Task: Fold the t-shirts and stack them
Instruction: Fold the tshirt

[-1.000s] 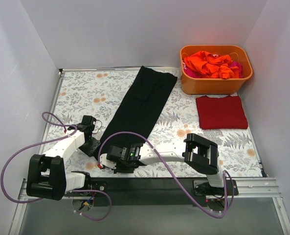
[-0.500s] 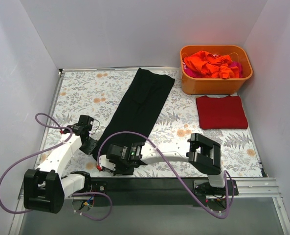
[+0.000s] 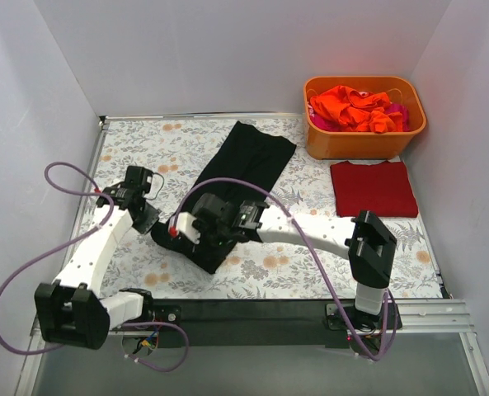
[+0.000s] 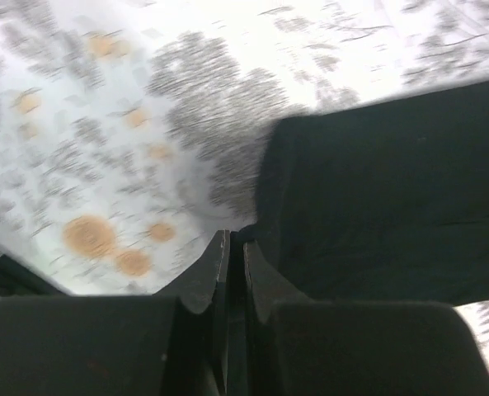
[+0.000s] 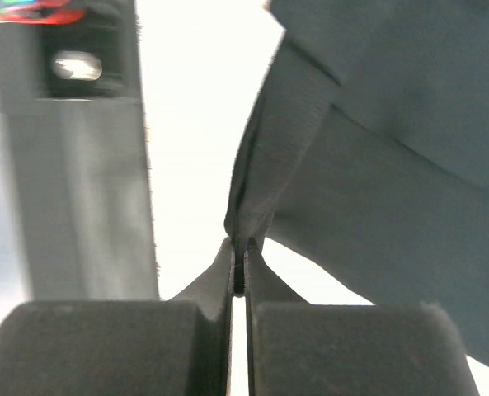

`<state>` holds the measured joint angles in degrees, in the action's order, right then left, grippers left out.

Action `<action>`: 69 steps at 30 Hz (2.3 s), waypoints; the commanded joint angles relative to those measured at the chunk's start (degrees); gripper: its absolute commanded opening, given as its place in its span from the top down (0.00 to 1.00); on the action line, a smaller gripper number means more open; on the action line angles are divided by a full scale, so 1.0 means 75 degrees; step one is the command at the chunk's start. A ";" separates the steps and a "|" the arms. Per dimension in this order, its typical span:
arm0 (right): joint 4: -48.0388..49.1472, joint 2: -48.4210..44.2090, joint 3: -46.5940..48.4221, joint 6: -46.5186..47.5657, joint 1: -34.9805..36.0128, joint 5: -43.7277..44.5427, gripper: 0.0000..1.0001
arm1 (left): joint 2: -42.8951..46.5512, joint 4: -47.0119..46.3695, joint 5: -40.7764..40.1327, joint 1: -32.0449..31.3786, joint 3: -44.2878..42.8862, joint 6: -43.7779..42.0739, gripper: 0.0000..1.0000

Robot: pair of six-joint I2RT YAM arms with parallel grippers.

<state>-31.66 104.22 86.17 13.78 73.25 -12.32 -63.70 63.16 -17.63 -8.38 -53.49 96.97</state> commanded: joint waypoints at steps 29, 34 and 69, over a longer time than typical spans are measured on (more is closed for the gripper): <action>0.0435 0.0810 0.0265 0.1080 -0.2677 0.3645 0.99 | -0.4748 -0.4413 0.2198 -0.0054 -0.2406 -0.0144 1.00; 0.0834 0.0880 0.0136 0.1186 -0.2747 0.4044 0.99 | -0.4877 -0.4600 0.2104 -0.0089 -0.2442 -0.0109 1.00; 0.1761 0.1677 0.0264 0.0414 -0.3579 0.5509 0.54 | -0.3215 -0.5608 0.1249 -0.0441 -0.1015 -0.0682 0.26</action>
<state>-20.34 115.83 84.97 20.32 48.60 25.15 -93.41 21.43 -6.00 -11.31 -65.32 93.97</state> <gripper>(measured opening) 0.460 0.737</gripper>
